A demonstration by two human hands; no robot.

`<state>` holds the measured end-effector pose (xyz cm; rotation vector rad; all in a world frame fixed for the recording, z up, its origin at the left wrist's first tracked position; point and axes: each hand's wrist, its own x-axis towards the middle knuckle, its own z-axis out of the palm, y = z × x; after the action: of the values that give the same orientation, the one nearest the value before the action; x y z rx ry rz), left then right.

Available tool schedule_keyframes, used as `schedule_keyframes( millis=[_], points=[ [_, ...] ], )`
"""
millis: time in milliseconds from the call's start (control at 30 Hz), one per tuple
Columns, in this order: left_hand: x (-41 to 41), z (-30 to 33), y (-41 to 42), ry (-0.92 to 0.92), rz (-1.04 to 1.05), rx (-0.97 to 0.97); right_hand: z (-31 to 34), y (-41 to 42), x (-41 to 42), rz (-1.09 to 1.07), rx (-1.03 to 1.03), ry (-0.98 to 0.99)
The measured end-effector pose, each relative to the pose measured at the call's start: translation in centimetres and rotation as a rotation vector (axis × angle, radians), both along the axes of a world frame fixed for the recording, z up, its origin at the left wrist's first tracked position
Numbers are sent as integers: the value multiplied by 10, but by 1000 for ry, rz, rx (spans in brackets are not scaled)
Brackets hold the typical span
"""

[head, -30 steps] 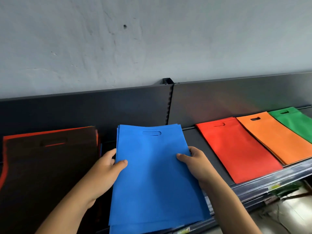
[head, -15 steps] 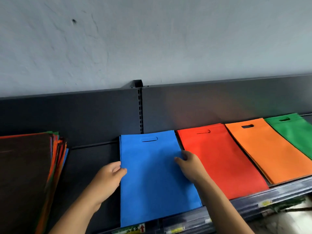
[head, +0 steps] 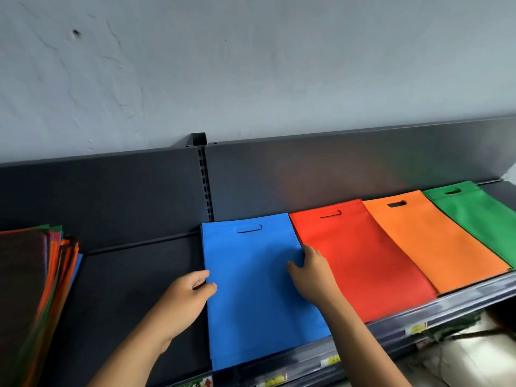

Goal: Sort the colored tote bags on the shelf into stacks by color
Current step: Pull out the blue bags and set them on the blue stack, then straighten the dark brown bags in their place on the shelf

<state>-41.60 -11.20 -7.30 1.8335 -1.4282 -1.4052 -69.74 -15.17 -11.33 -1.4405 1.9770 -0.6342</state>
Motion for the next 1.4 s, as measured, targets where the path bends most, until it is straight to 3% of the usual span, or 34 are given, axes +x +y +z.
schedule_keyframes(
  millis=[200, 533, 800, 1000, 1200, 1400],
  points=[
    [-12, -2, -6, 26, -85, -7, 8, 4, -14, -17, 55, 27],
    [32, 10, -7, 0, 6, -78, 14, -1, 30, -74, -160, 73],
    [142, 34, 18, -149, 189, -309, 26, -7, 155, 114, -173, -155],
    [239, 50, 50, -265, 322, -439, 35, -1, 269, 253, -162, -185],
    [326, 60, 79, -378, 384, -456, 39, 23, 361, 344, -162, -214],
    [403, 52, 99, -467, 364, -383, 41, 49, 423, 286, -76, -232]
  ],
)
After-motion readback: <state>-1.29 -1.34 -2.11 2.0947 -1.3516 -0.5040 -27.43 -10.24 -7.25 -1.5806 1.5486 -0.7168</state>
